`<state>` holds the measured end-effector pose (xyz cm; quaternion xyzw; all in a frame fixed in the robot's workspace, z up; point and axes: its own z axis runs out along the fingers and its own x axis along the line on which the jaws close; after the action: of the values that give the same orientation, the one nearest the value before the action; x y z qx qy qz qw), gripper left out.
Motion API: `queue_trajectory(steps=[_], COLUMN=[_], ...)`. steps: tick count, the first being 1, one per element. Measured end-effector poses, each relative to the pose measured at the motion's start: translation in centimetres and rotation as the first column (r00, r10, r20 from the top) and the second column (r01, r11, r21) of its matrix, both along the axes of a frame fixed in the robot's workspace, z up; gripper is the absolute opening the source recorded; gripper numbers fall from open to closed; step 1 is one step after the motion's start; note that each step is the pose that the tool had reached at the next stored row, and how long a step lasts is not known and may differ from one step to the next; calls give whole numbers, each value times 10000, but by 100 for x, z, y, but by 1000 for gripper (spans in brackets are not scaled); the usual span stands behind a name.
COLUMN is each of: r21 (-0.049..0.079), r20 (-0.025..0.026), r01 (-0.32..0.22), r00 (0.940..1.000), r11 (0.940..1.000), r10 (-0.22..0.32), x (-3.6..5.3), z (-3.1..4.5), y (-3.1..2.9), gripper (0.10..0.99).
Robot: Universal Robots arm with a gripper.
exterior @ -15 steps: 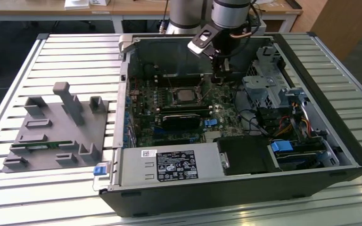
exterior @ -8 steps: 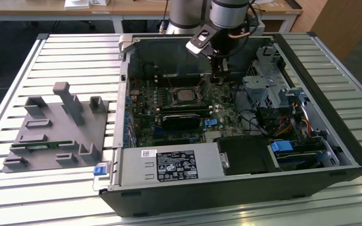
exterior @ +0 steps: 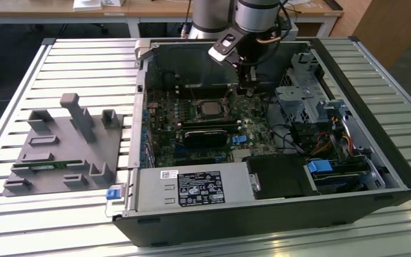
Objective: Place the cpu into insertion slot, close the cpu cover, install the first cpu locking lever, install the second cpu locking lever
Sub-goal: 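Close the cpu cover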
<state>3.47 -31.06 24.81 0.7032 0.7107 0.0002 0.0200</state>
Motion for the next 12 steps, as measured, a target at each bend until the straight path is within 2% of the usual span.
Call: queue_trajectory(steps=[7,12], r21=[1,2], r20=[0,1], r01=[0,0], r00=[10000,10000], r11=[10000,10000], r10=[0,0], x=[-102,-210], z=[-1,-3], y=[0,0], gripper=[106,106])
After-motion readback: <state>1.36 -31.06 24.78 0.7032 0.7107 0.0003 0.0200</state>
